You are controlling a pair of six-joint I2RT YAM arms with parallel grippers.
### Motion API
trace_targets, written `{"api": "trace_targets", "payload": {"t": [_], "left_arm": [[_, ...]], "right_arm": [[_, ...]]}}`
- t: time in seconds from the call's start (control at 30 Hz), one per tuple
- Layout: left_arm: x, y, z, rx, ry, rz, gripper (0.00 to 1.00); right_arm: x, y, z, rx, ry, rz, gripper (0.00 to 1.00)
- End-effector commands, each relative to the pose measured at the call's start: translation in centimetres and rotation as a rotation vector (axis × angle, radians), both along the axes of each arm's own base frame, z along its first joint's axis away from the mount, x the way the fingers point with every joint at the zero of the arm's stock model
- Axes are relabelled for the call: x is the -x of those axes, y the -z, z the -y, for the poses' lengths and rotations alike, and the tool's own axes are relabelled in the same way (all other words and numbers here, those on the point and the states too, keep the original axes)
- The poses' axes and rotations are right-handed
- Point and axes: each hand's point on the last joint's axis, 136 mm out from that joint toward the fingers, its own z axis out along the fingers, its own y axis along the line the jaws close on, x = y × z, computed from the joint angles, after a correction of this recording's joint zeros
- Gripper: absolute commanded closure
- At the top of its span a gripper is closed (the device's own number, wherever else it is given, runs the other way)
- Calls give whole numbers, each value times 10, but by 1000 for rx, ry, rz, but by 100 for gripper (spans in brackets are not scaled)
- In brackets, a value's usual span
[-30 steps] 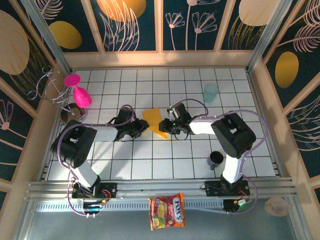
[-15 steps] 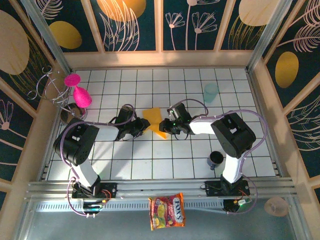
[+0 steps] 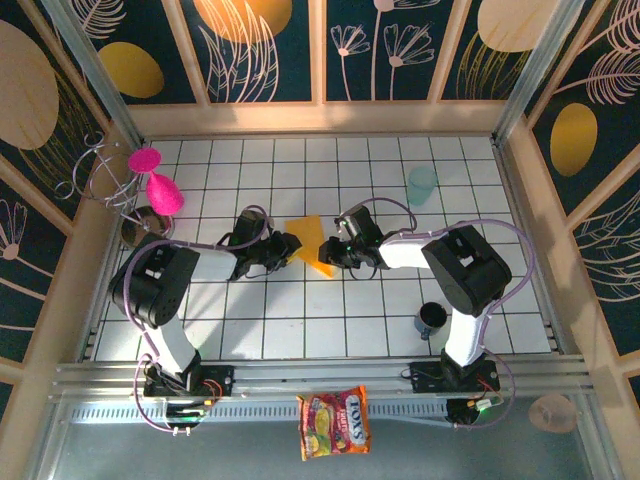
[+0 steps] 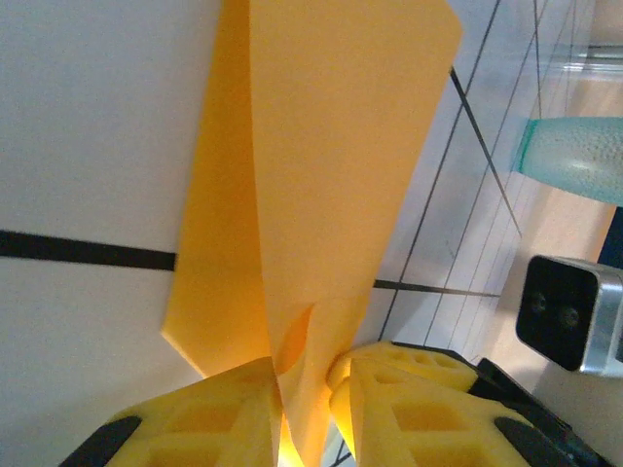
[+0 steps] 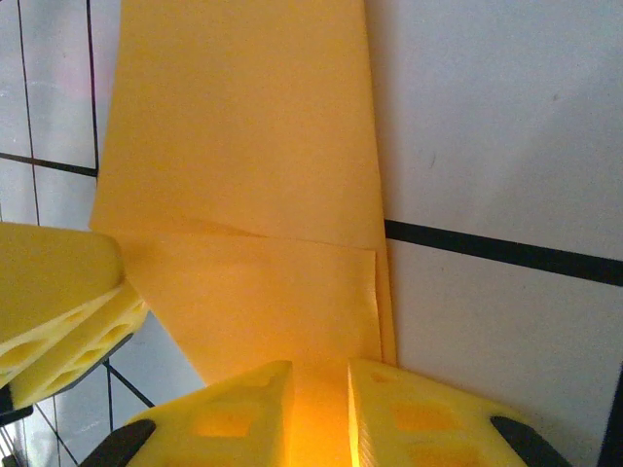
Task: Fold a paper plane with a square sheet of paper (pick it up from the middle)
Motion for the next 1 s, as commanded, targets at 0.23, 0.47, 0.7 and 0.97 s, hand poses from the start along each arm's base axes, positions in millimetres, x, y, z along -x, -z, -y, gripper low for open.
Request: {"api": "trace_targets", "payload": {"t": [0.23, 0.47, 0.7, 0.97], "left_arm": [[-17, 4, 4, -41, 70, 21, 77], [-19, 10, 2, -77, 89, 14, 87], [-26, -9, -6, -96, 30, 50, 100], [-32, -31, -9, -86, -61, 70, 100]], "right_arm": [[0, 16, 15, 67, 19, -10, 77], [-3, 13, 16, 67, 15, 10, 77], [-21, -46, 14, 64, -16, 250, 64], [-13, -71, 2, 314, -90, 579, 59]]}}
